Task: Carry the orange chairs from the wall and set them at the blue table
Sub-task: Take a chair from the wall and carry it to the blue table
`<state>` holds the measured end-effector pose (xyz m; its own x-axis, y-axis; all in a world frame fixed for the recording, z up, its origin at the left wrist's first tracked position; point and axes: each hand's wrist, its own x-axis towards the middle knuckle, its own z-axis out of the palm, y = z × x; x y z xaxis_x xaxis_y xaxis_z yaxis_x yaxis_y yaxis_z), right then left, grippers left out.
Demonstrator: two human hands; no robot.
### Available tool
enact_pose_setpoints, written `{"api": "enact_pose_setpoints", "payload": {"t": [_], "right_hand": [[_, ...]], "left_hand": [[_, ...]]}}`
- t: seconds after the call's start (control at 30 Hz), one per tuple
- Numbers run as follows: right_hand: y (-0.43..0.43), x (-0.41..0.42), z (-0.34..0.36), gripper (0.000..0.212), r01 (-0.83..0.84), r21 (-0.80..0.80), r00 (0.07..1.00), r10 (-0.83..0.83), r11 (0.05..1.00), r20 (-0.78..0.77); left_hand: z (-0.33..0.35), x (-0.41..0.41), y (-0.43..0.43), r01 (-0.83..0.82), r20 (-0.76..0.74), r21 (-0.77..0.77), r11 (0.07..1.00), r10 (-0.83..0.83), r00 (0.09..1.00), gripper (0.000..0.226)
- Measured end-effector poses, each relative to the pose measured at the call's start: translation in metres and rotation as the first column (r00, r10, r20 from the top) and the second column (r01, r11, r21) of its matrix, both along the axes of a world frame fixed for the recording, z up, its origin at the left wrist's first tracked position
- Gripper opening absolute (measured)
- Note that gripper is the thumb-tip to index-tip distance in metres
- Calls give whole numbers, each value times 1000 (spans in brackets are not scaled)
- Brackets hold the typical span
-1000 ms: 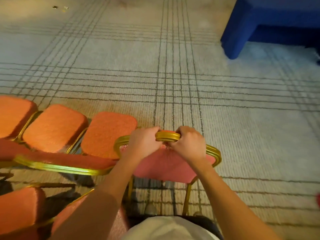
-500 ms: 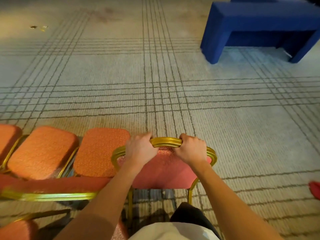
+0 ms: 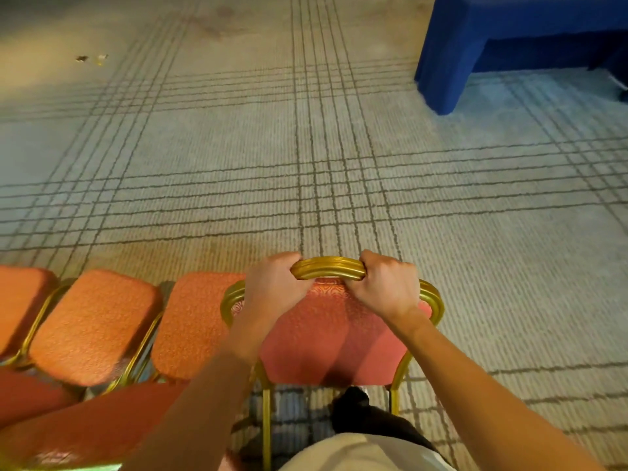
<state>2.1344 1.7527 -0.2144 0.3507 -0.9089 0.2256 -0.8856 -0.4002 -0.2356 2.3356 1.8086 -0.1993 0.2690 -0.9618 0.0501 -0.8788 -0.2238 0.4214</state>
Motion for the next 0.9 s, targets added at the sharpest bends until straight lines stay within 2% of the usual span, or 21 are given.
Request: {"api": "enact_pose_setpoints", "payload": {"t": [0.17, 0.4, 0.77, 0.9], "right_hand": [[-65, 14, 10, 33, -14, 116, 1000, 16, 993, -18], [-102, 21, 3, 36, -19, 100, 1000, 17, 995, 19], [-144, 42, 10, 35, 102, 161, 995, -102, 982, -5], [-133, 30, 8, 42, 176, 31, 982, -177, 984, 60]], "left_hand": [[7, 5, -65, -57, 112, 36, 998, 53, 992, 33], [2, 13, -105, -74, 145, 34, 997, 68, 987, 35], [-5, 40, -156, 110, 58, 0, 994, -110, 992, 44], [-2, 36, -160, 224, 81, -47, 974, -220, 972, 40]]}}
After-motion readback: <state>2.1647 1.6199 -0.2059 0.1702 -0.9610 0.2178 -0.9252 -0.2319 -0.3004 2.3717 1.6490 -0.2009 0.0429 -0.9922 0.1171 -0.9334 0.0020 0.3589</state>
